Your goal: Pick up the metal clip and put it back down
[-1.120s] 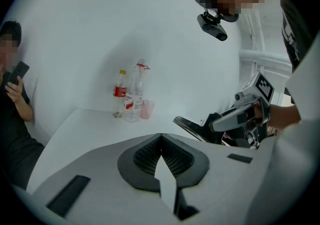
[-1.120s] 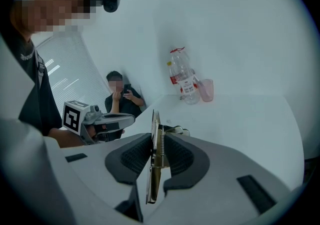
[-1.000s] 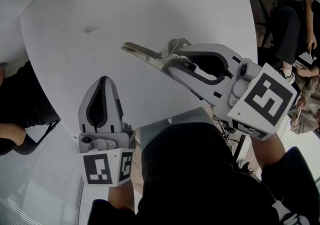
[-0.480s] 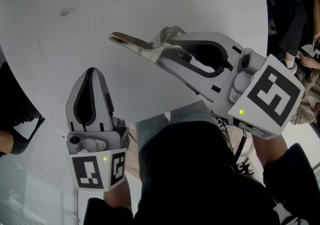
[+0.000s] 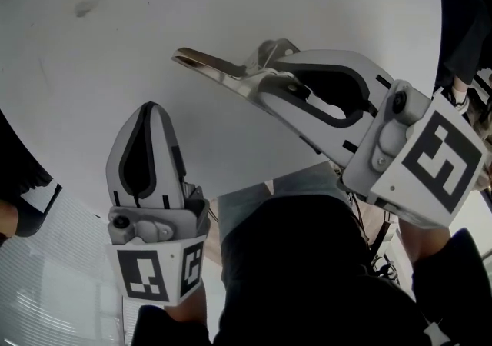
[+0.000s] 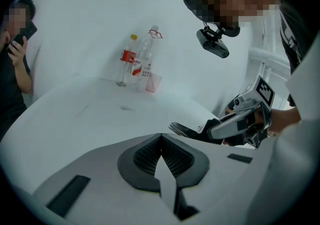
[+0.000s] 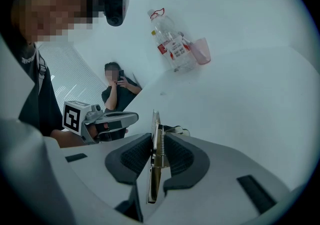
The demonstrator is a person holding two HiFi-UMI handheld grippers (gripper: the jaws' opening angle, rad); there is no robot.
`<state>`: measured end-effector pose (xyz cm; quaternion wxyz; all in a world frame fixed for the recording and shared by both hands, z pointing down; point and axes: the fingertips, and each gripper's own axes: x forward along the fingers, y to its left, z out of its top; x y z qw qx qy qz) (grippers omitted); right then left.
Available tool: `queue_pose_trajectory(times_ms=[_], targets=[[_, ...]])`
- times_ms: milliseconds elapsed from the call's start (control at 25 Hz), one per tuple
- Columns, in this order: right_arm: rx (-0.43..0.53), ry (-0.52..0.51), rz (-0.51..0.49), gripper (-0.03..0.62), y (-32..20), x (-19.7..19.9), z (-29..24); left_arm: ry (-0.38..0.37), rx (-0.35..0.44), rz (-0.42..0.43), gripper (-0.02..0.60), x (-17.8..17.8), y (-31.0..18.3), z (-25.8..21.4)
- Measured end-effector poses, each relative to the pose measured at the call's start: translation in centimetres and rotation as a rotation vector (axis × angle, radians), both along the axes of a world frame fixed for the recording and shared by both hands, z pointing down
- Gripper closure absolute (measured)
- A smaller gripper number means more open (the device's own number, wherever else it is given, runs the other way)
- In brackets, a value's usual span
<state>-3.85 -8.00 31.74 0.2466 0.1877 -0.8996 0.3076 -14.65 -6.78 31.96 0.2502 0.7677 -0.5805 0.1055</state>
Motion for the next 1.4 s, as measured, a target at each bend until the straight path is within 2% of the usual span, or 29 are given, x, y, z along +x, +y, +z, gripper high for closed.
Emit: queue_pose_trajectory(times_ms=[320, 560, 800, 1000, 1400], targets=[[0.002, 0.014, -0.011, 0.499, 0.0, 0.1, 0.0, -0.012, 0.028, 0.002, 0.561, 0.0, -0.5, -1.4], [0.002, 0.023, -0.012, 0.499, 0.0, 0.0, 0.2, 0.015, 0.035, 0.006, 0.561, 0.1, -0.4, -1.3], [-0.002, -0.01, -0.04, 0.499, 0.0, -0.3, 0.0, 0.015, 0.108, 0.013, 0.561, 0.6, -0.3, -2.0], [-0.027, -0.024, -0.044, 0.497, 0.2, -0.3, 0.0, 0.034, 0.113, 0.026, 0.561, 0.9, -0.2, -1.8], [-0.024, -0.023, -0.032, 0.496, 0.2, -0.3, 0.0, 0.022, 0.102, 0.043, 0.561, 1.7, -0.7, -2.4]])
